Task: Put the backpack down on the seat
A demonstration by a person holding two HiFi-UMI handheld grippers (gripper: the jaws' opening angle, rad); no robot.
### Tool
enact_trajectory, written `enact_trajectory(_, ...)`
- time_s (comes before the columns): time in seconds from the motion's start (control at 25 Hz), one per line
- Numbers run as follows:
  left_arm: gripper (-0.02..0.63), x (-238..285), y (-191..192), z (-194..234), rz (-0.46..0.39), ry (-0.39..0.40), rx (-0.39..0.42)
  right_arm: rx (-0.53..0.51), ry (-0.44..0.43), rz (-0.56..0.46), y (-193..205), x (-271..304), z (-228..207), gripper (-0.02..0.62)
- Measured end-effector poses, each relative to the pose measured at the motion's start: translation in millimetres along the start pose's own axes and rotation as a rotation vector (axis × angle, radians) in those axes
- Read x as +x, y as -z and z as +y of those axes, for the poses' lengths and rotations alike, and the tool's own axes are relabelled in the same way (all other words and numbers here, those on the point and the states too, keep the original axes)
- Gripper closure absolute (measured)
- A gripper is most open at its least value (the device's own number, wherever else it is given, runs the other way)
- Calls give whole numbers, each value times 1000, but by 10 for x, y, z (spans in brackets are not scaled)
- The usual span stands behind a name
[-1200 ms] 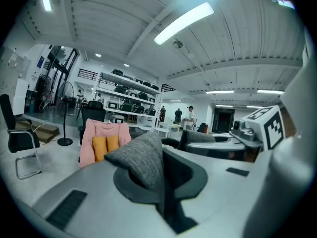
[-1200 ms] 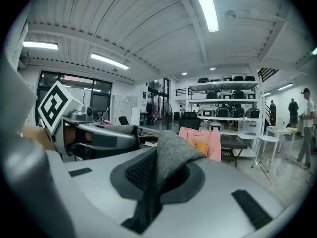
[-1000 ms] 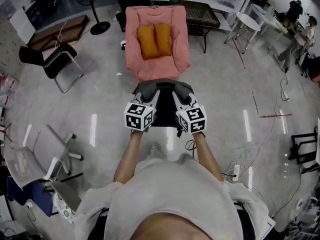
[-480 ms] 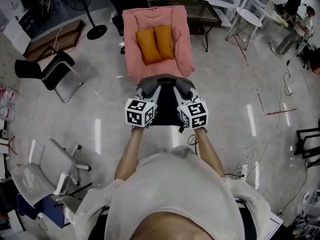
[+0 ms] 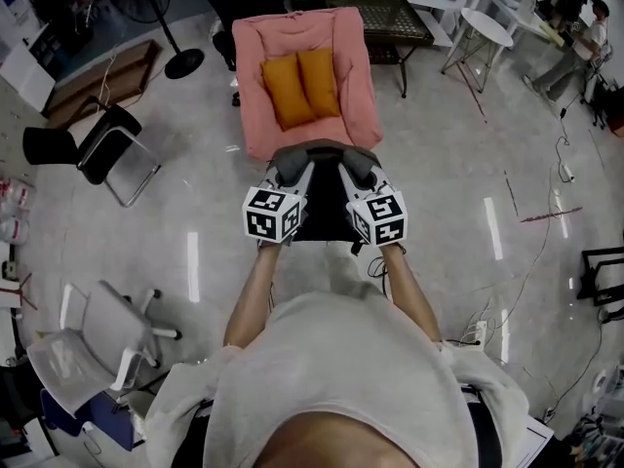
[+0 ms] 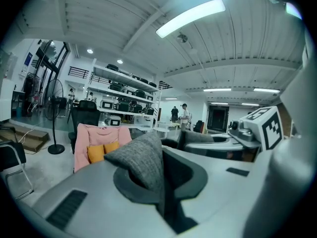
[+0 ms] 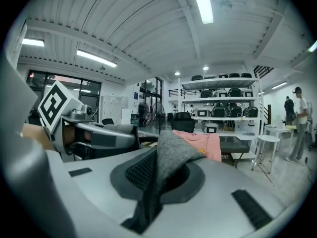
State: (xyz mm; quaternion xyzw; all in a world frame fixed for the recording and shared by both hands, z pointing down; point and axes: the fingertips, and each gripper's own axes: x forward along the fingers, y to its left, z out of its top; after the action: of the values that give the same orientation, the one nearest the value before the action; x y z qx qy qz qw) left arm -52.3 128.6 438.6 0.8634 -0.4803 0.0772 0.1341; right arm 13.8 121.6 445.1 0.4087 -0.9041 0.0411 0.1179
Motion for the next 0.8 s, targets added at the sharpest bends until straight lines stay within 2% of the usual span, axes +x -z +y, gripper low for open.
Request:
enact_trajectory(0.28, 577, 463, -68, 227, 12, 4, 2, 5, -1, 1, 9, 376, -378, 569)
enact_trajectory(0.8, 576, 1590, -468, 1034, 36, -43, -20, 25, -58, 4, -214, 1524, -1283, 569)
